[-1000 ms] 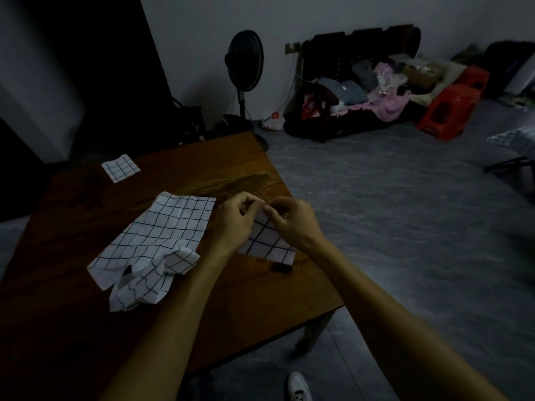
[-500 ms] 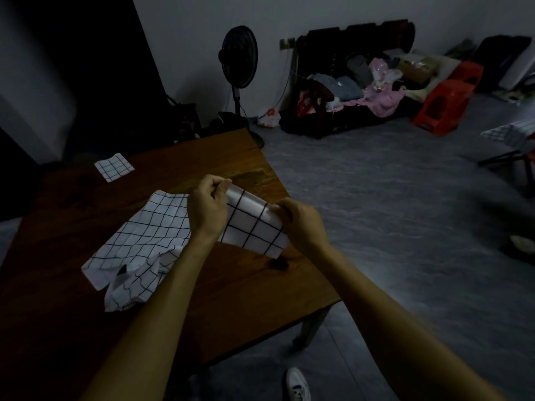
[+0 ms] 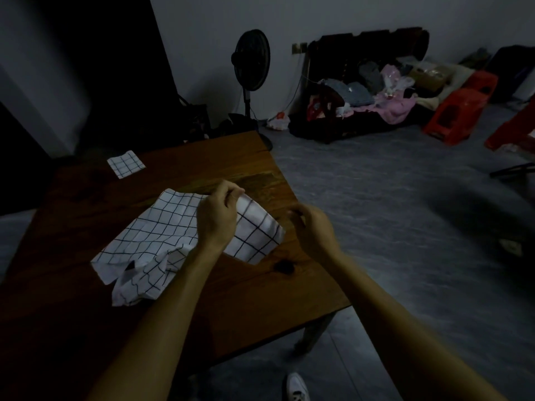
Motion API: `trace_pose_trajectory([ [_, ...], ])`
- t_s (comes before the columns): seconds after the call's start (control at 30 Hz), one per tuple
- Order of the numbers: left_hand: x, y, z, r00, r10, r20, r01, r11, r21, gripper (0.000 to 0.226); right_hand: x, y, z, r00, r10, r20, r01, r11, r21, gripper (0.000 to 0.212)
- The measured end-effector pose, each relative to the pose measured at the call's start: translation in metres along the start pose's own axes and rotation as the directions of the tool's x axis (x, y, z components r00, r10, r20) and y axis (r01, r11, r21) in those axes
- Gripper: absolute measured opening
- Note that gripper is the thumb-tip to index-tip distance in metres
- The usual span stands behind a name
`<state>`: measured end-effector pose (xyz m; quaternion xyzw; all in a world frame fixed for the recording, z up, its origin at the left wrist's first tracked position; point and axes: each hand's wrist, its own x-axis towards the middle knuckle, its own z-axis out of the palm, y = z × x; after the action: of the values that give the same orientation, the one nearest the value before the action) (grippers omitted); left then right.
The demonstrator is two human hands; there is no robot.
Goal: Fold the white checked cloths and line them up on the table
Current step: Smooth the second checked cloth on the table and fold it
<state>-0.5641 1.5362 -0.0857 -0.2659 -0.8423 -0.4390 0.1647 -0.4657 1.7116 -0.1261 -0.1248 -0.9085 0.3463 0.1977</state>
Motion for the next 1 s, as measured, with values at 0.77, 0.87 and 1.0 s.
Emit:
trace_pose_trajectory([
  [0.77, -0.001, 0.007, 0.013, 0.999, -0.048, -0.004, 0.047, 0.995, -0.087, 0.012, -0.003, 0.0, 0.004, 0.996, -0.078, -0.045, 0.076, 0.996, -0.035, 0.025],
  [0.87, -0.003, 0.004, 0.012, 0.997, -0.065, -0.034, 0.061, 0.993, -0.101, 0.014, -0.007, 0.008, 0.005, 0.995, -0.075, -0.064, 0.073, 0.997, -0.033, 0.024],
  [1.0, -0.006, 0.003, 0.01, 0.993, -0.084, -0.086, 0.072, 0.988, -0.138, 0.014, -0.013, 0.019, 0.007, 0.997, -0.06, -0.056, 0.059, 0.998, -0.022, 0.022],
])
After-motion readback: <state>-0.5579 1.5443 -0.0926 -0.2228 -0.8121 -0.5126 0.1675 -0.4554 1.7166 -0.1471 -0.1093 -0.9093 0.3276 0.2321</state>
